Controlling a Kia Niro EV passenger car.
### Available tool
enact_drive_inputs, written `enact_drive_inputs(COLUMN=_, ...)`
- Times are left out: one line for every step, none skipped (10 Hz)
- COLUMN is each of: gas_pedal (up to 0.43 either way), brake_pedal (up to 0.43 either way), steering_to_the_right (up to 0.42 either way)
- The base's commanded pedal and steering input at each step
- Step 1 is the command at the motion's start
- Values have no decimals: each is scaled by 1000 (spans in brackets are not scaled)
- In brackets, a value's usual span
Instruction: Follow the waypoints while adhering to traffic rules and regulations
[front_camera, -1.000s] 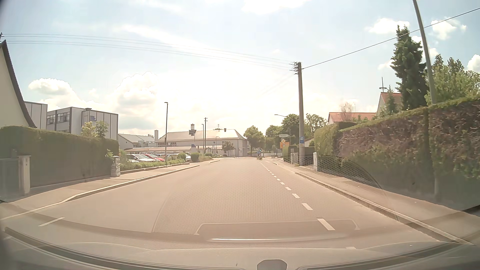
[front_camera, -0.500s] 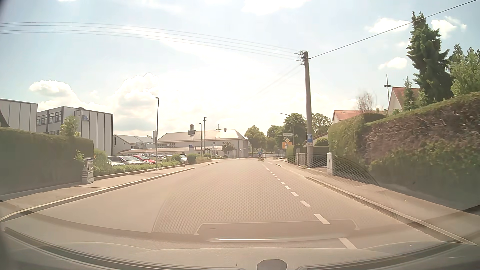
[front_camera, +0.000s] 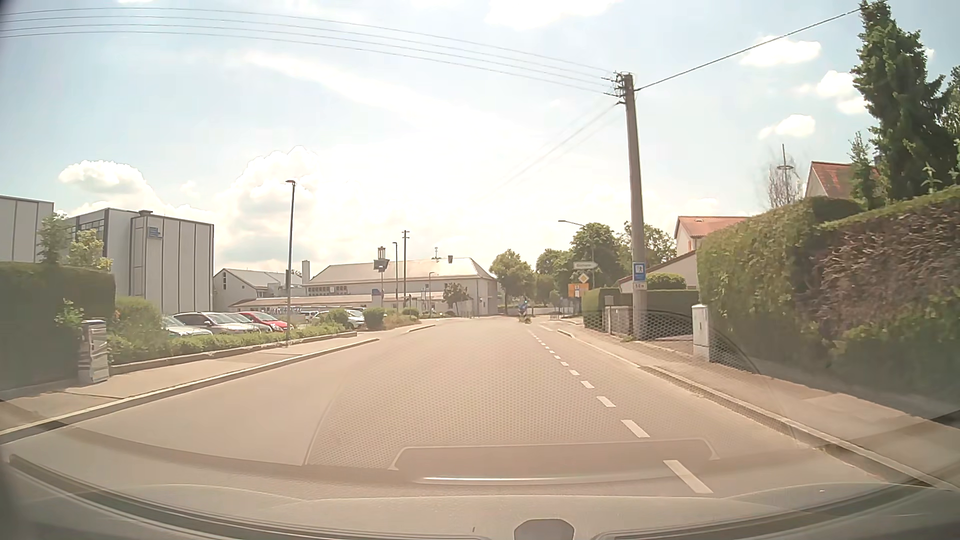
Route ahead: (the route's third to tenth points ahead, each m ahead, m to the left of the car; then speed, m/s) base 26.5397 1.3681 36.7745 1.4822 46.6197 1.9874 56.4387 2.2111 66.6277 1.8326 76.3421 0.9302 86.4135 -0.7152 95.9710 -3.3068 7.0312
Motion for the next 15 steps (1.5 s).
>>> enact_drive_inputs(gas_pedal=130, brake_pedal=0, steering_to_the_right=-4)
enact_drive_inputs(gas_pedal=130, brake_pedal=0, steering_to_the_right=-4)
enact_drive_inputs(gas_pedal=130, brake_pedal=0, steering_to_the_right=-5)
enact_drive_inputs(gas_pedal=130, brake_pedal=0, steering_to_the_right=-8)
enact_drive_inputs(gas_pedal=130, brake_pedal=0, steering_to_the_right=-7)
enact_drive_inputs(gas_pedal=130, brake_pedal=0, steering_to_the_right=-6)
enact_drive_inputs(gas_pedal=130, brake_pedal=0, steering_to_the_right=-6)
enact_drive_inputs(gas_pedal=130, brake_pedal=0, steering_to_the_right=-8)
enact_drive_inputs(gas_pedal=130, brake_pedal=0, steering_to_the_right=-9)
enact_drive_inputs(gas_pedal=130, brake_pedal=0, steering_to_the_right=-9)
enact_drive_inputs(gas_pedal=130, brake_pedal=0, steering_to_the_right=-8)
enact_drive_inputs(gas_pedal=130, brake_pedal=0, steering_to_the_right=-7)
enact_drive_inputs(gas_pedal=130, brake_pedal=0, steering_to_the_right=-7)
enact_drive_inputs(gas_pedal=130, brake_pedal=0, steering_to_the_right=-5)
enact_drive_inputs(gas_pedal=130, brake_pedal=0, steering_to_the_right=-5)
